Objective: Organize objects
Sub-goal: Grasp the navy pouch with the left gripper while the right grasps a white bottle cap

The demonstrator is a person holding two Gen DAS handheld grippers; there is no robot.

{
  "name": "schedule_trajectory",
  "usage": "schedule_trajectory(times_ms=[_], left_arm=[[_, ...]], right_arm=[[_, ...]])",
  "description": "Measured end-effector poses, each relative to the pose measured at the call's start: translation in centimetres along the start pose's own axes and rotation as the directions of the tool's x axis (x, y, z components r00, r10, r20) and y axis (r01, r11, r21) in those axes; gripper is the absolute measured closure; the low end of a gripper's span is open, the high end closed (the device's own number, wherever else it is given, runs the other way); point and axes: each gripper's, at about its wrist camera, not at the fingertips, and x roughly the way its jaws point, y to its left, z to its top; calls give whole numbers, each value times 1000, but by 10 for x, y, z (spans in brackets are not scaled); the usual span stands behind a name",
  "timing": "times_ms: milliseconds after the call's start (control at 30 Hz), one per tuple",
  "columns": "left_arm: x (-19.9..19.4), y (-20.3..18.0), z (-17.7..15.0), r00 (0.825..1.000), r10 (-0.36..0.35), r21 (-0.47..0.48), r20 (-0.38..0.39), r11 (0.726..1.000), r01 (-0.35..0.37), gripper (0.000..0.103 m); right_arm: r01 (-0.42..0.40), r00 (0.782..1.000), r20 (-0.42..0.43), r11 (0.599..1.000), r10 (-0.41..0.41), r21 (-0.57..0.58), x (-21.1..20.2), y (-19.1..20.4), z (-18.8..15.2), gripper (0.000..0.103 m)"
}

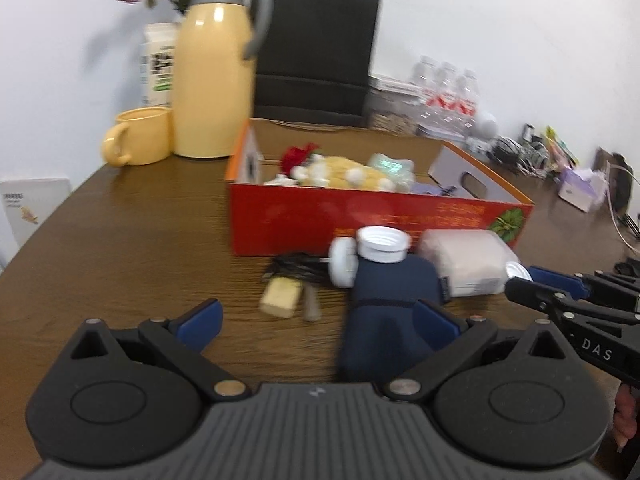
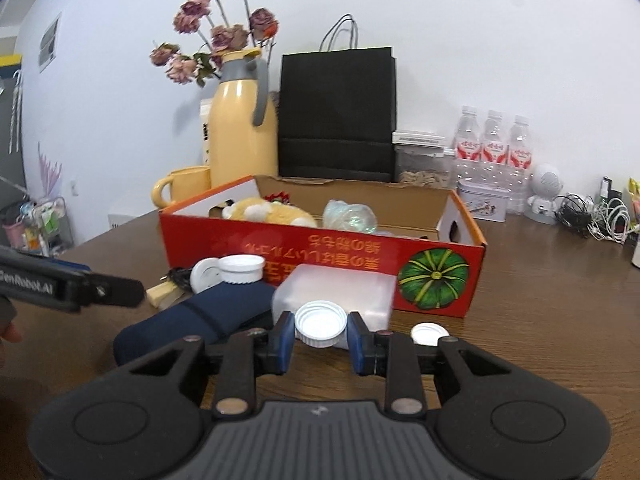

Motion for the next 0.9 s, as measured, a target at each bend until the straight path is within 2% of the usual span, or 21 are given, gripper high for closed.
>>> schedule_trajectory(times_ms=[300,467,600,767,800,833,867,900], left_arm=[[33,-39,2,996,-38,82,-75,996,44,0],[51,-48,-2,993,-22,102,-113,994,33,0],[58,-49,-3,993,-3,101,-117,995,15,0],[58,-49,-4,994,-16,95,-107,995,26,0],[57,-49,-4,994,-19,95,-104,995,29,2],[56,-50,-5,995,-18,100,-96,995,28,12],[54,-50,-5,995,-30,102,-95,994,40,32],[53,-50,-6,994,-53,91,-95,994,62,32]], right_arm=[[32,999,33,999,-33,38,-7,-18,-2,76],[32,999,40,998,-35,56,-8,-23,-2,76],[23,999,48,998,-26,51,-10,-22,-2,76],[13,999,50,999,-15,47,-11,-20,-3,76],[13,999,51,999,-15,47,-11,-20,-3,76],[12,999,51,999,-15,48,-11,-20,-3,76],[13,999,50,999,-15,48,-11,-20,-3,76],[13,999,50,999,-15,48,-11,-20,-3,76]])
